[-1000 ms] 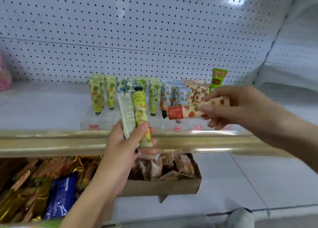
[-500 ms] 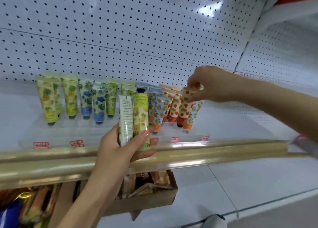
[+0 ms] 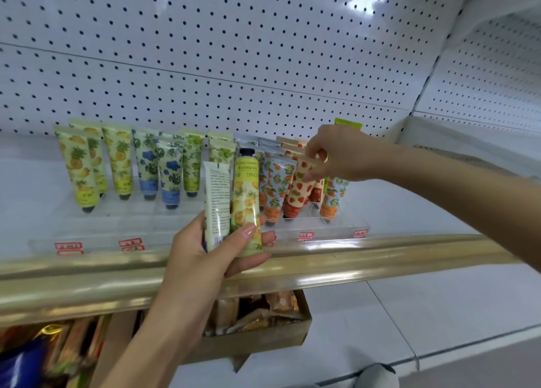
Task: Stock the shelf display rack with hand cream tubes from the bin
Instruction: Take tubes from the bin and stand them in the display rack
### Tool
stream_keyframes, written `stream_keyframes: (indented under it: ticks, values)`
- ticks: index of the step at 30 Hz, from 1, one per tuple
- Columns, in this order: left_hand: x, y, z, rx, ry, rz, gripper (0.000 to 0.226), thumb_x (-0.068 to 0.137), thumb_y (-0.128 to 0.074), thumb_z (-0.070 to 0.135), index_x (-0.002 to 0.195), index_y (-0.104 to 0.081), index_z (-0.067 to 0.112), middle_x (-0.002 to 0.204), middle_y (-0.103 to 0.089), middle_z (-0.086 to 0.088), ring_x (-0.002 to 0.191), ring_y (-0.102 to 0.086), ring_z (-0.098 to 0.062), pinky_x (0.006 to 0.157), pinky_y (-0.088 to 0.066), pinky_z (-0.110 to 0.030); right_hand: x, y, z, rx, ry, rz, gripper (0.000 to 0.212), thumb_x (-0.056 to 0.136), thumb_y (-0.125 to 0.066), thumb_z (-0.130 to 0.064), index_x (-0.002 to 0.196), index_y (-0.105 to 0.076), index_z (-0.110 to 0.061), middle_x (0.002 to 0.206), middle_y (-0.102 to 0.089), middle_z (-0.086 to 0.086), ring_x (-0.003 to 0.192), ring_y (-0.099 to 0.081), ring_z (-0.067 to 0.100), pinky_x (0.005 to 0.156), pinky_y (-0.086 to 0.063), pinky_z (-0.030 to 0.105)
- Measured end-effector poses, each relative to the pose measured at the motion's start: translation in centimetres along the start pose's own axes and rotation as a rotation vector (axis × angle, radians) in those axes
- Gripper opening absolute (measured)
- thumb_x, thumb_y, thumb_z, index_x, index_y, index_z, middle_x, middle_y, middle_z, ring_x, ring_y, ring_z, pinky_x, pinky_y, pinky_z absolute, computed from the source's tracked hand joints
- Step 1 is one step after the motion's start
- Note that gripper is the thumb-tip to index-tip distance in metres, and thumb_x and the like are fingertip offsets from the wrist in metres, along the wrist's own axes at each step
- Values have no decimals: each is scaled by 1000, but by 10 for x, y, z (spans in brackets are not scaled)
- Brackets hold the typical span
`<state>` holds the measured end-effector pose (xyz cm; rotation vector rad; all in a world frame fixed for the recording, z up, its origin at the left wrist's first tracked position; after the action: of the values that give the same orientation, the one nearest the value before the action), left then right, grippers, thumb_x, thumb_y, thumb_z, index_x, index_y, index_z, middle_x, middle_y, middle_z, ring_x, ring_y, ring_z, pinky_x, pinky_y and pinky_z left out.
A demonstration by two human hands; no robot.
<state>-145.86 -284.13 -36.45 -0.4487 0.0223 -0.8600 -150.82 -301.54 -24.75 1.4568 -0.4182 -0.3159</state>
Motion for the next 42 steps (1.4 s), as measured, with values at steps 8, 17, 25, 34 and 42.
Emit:
stream_keyframes:
  ticks: [8,17,25,34,42]
  values:
    - [3,-6,-5,-2,25,-19,43,69,-65,20,112,-60,20,98,-75,-1,87,-72,-21,64,-57,-24,8,-4,5,20,9,-2,31,79,-71,-40,93,-58,-15,75,-46,-7,65,-45,8,54,-34,21]
    - [2,-3,-3,-10,7,-1,39,69,-63,18,108,-62,17,96,-75,-2,85,-73,-22,64,-57,-22,8,-5,1,0,43,4,30,80,-71,-38,73,-48,-20,74,-42,-8,62,-41,5,53,-31,21]
    - [0,-1,-1,-35,9,0,40,68,-63,16,109,-61,15,96,-75,-5,86,-73,-23,64,-57,-22,1,9,3,37,51,26,36,79,-72,-37,108,-64,-18,88,-49,-6,84,-52,14,63,-37,22]
    - [-10,-10,-3,-58,42,-28,40,69,-65,16,110,-61,17,101,-74,-3,89,-72,-24,65,-57,-23,-35,45,-27,503,113,102,26,73,-70,-45,91,-73,-26,67,-60,-12,55,-48,-5,51,-36,4]
    - [-20,1,8,-99,3,35,42,69,-64,17,111,-59,14,96,-75,-3,87,-72,-23,65,-57,-23,-48,-6,-90,768,129,-8,29,81,-68,-37,82,-72,-8,61,-60,3,55,-54,14,51,-45,31]
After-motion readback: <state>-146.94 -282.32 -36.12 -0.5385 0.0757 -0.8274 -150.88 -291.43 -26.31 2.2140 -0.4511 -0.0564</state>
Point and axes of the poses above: each hand's wrist, its own x-axis towards the middle knuckle, its own y-axis out of the back of the hand, z = x × y, the point moved 8 cm from there along x, towards the middle knuckle
